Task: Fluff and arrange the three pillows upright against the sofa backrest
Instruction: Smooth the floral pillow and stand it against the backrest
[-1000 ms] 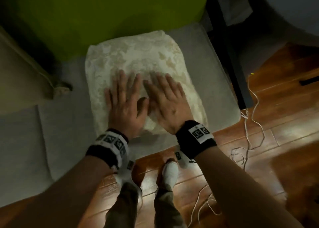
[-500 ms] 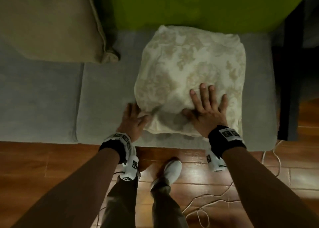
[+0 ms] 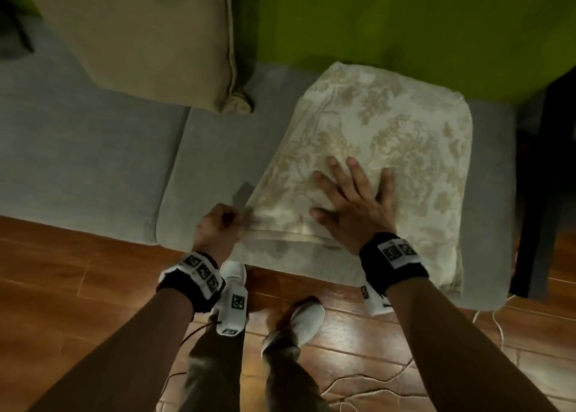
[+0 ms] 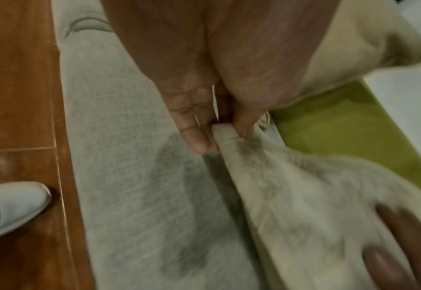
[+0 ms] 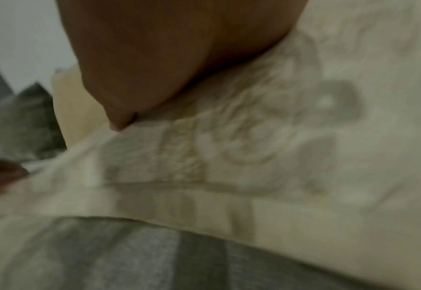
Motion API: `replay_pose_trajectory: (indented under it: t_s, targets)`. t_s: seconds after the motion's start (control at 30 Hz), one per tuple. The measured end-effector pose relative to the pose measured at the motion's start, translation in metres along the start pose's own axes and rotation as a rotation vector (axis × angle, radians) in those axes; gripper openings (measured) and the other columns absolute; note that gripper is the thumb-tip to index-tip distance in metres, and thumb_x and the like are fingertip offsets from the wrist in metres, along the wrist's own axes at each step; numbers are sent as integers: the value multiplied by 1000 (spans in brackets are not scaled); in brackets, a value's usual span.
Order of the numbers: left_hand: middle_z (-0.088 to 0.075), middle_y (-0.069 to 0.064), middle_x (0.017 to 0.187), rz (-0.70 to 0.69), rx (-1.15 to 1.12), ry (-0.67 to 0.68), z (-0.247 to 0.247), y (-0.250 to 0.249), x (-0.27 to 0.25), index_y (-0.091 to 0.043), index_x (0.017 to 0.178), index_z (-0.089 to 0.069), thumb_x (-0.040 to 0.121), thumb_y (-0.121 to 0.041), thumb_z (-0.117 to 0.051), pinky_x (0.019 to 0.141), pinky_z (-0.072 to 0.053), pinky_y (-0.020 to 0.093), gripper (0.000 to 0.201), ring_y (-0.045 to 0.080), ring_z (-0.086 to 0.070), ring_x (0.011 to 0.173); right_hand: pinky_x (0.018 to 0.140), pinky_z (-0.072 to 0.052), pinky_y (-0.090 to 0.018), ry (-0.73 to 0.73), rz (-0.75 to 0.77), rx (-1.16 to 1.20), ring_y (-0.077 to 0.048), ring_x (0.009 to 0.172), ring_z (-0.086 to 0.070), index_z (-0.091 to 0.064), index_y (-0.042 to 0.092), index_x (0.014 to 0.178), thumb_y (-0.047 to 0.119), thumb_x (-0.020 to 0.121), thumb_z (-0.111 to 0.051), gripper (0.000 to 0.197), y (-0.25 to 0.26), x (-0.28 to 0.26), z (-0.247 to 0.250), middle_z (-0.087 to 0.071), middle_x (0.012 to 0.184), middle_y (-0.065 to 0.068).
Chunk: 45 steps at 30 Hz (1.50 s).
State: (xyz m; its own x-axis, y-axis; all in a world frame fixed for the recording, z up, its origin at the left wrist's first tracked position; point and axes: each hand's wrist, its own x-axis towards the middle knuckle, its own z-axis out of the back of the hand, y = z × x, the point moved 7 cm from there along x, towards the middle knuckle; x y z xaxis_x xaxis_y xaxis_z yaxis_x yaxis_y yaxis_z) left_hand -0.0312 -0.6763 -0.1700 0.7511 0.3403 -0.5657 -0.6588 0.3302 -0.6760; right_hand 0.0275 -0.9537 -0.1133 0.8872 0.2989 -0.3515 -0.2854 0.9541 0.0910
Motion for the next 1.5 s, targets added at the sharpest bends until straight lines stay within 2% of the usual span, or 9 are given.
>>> replay_pose_trajectory:
  t_s: [0.2, 0.37, 0.67, 0.9, 1.03, 1.17, 1.23, 1.33, 1.5]
  targets:
    - [-51, 9, 135, -223, 299, -54, -16, -51, -6, -19, 136, -51, 90, -44, -65, 100, -46, 40, 54, 29, -51, 124, 117, 0, -72, -255, 91, 125, -26, 159, 4, -22, 37, 161, 57, 104, -34, 62, -1, -30, 28, -2, 173, 2]
    - [21, -7, 165, -1032, 561, 176, -93, -161, -51, -37, 158, 3, 103, -54, -33, 125, -1, 39, 68, 20, 13, 154, 120, 13, -62, -204, -172, 256, -24, 156, 22, 4, 48, 160, 67, 102, -27, 68, -55, -17, 35, 23, 169, 7]
    - [26, -23, 160, -511, 781, 555, -131, -87, -3, -49, 152, 15, 90, -75, -35, 125, -7, 49, 84, 17, 17, 152, 121, 16, -61, 0, -207, 140, -23, 152, 30, 21, 53, 153, 87, 88, -7, 79, -113, -47, -29, 34, 161, 19]
    - [17, -22, 163, -528, 755, 588, -121, -96, -7, -53, 152, 13, 83, -85, -36, 124, -15, 47, 91, 15, 2, 155, 124, -13, -57, 190, -298, 275, -12, 154, 21, 28, 63, 145, 87, 87, -18, 78, -176, -93, -41, 39, 155, 29]
    - [-18, -22, 163, -627, 713, 514, -102, -136, -15, -44, 155, -16, 88, -81, -33, 116, -34, 36, 79, 11, -34, 145, 109, -38, -51, 113, -345, 165, -23, 151, -27, -26, 53, 149, 70, 98, -22, 55, -233, -86, -2, -26, 164, 16]
    - [-64, -10, 108, -610, 749, 513, -78, -183, 4, -32, 117, -58, 67, -97, -8, 84, -51, 37, 96, 18, -65, 93, 76, -51, -43, -313, -430, 292, -41, 97, -62, -66, 12, 99, 36, 103, -47, 31, -261, -50, 72, -58, 100, -12]
    - [-61, 0, 92, -721, 746, 356, -70, -224, 27, -24, 96, -58, 72, -94, -16, 75, -50, 40, 85, 26, -62, 83, 85, -52, -47, -483, -315, 340, -43, 105, -61, -68, 11, 115, 33, 100, -53, 30, -246, -29, 106, -62, 115, -16]
    - [-51, 15, 134, -887, 664, 209, -88, -273, 42, -15, 129, -55, 88, -63, -38, 99, -45, 48, 65, 37, -52, 120, 114, -35, -50, -393, -155, 346, -38, 140, -40, -50, 19, 149, 42, 102, -49, 52, -202, 21, 118, -46, 154, -15]
    - [20, -8, 166, -745, 997, 448, -152, -272, 66, -57, 150, 14, 70, -95, -5, 116, -17, 64, 91, 31, 8, 154, 125, 4, -53, 9, -170, 367, -20, 156, 16, 5, 61, 154, 73, 99, -18, 61, -157, 64, 61, 15, 169, 17]
